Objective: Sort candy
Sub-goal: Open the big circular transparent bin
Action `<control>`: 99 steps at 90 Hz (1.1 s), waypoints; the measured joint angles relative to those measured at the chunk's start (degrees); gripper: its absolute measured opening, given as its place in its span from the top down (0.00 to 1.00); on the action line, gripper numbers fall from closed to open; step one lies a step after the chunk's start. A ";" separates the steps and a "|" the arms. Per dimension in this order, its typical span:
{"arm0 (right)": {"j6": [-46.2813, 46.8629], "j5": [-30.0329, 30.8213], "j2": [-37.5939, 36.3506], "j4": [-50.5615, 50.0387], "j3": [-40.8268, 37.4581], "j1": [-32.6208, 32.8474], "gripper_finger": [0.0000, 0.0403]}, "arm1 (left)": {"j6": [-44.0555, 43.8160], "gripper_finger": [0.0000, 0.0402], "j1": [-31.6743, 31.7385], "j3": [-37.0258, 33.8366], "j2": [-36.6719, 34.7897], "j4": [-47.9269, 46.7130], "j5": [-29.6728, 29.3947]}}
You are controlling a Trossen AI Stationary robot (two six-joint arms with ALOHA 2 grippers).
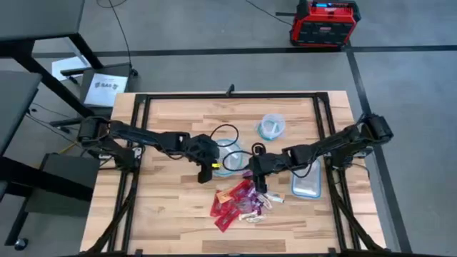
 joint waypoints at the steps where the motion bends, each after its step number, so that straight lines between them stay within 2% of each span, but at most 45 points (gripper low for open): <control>1: 0.00 -0.01 -0.26 0.11 0.00 0.00 0.58 | 0.00 0.86 0.05 -0.04 -0.36 -0.23 -0.02; 28: -6.10 -0.13 -8.20 3.05 0.07 -0.75 0.58 | -2.24 0.86 0.98 -0.10 -5.01 0.37 -0.82; 60: -1.29 -1.37 -8.00 1.58 -1.11 -1.60 0.55 | -2.33 0.86 0.97 -0.08 -4.66 3.15 -0.55; 72: 1.11 -1.36 -7.96 3.25 -4.28 -1.62 0.51 | -2.56 0.86 0.17 -0.02 -3.80 7.59 -0.50; 84: 4.87 -1.36 -7.86 12.37 -11.28 -1.65 0.47 | -2.38 0.86 -0.33 -0.03 -2.06 10.99 -0.41; 99: 8.60 -1.35 -7.93 19.03 -17.16 -2.01 0.45 | -3.44 0.86 -0.31 0.07 -0.87 12.55 -0.53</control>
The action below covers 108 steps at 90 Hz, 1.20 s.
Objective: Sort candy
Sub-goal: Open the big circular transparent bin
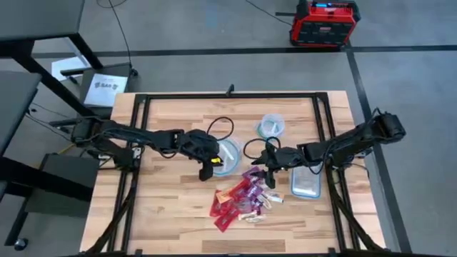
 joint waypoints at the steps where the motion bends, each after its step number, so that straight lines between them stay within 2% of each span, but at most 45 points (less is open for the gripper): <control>1: 0.18 0.00 0.06 0.33 -0.20 0.01 0.45 | -0.10 0.86 0.00 0.00 0.04 -0.06 0.00; 45: -1.32 -0.05 6.84 5.20 -1.02 0.09 0.45 | -1.21 0.86 -1.47 -0.06 -0.07 1.60 -0.20; 61: -3.43 -0.04 9.09 5.67 -1.02 -0.23 0.46 | 0.13 0.86 -2.83 -0.06 -0.07 1.44 -4.06; 88: -9.56 0.34 15.27 14.80 -1.00 -3.23 0.47 | 2.31 0.86 -2.85 -2.10 -0.10 1.89 -4.48; 98: -10.22 -0.42 18.74 20.27 -0.64 -5.06 0.47 | 3.61 0.86 -2.51 -3.81 -0.10 3.33 -4.61; 108: -10.20 -5.15 22.23 22.64 1.54 -6.47 0.47 | 4.51 0.86 -2.51 -4.75 -0.07 7.00 -4.64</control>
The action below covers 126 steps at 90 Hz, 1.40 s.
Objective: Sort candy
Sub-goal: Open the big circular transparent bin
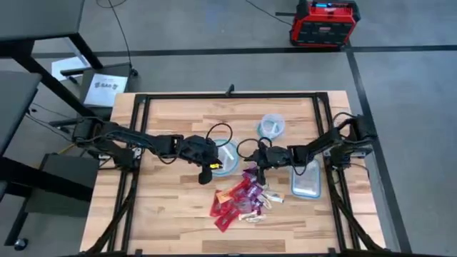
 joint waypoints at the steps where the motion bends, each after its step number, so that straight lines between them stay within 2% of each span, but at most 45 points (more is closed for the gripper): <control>1: 0.01 -0.50 0.35 -0.01 0.30 -0.04 0.47 | 0.17 0.86 0.01 -0.01 0.00 0.11 0.00; 11: 0.00 -4.05 3.54 -0.12 2.84 0.23 0.47 | 1.08 0.86 0.53 -0.74 0.02 -0.04 0.02; 23: 0.21 -4.59 5.44 -0.14 4.74 0.25 0.47 | -0.29 0.86 0.76 -0.96 1.18 1.02 0.62; 35: 0.50 -5.77 5.65 0.09 5.20 0.20 0.47 | -1.97 0.86 0.74 -0.84 4.20 6.98 5.41; 59: 1.11 -6.02 5.65 0.09 5.24 0.50 0.47 | -3.90 0.86 2.09 -0.81 10.94 15.40 5.33; 126: 0.88 -5.45 5.65 -0.09 5.20 0.87 0.47 | 0.62 0.86 2.25 -0.78 11.26 14.82 3.98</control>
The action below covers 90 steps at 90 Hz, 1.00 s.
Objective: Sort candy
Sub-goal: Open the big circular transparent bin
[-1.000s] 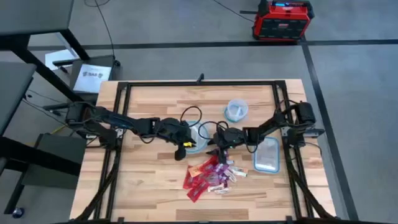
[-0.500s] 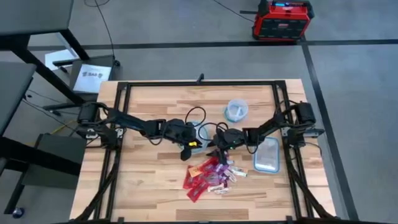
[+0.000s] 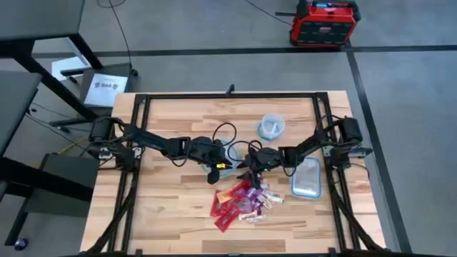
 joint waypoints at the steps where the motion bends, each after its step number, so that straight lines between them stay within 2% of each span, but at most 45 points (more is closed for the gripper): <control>1: -0.03 0.00 0.00 0.00 0.00 0.04 0.47 | -0.04 0.86 0.00 -0.01 -0.11 0.06 0.00; 20: -0.43 0.02 0.00 0.00 0.00 0.16 0.47 | -3.46 0.86 -0.59 2.90 -0.15 -0.68 -2.43; 39: -0.61 0.04 0.00 1.35 0.00 0.11 0.47 | 1.33 0.86 -4.04 2.46 -0.18 0.38 -13.14; 50: -0.86 0.02 0.00 1.55 0.00 -0.29 0.47 | 3.24 0.86 -6.42 -0.63 -0.22 10.56 -19.87; 66: -0.86 0.17 0.00 1.60 0.00 -0.37 0.47 | 1.84 0.86 -6.50 -6.23 -0.22 22.95 -20.62; 90: -1.79 0.16 0.00 1.84 0.00 -0.39 0.47 | 1.55 0.86 -5.84 -6.75 -0.24 19.49 -20.58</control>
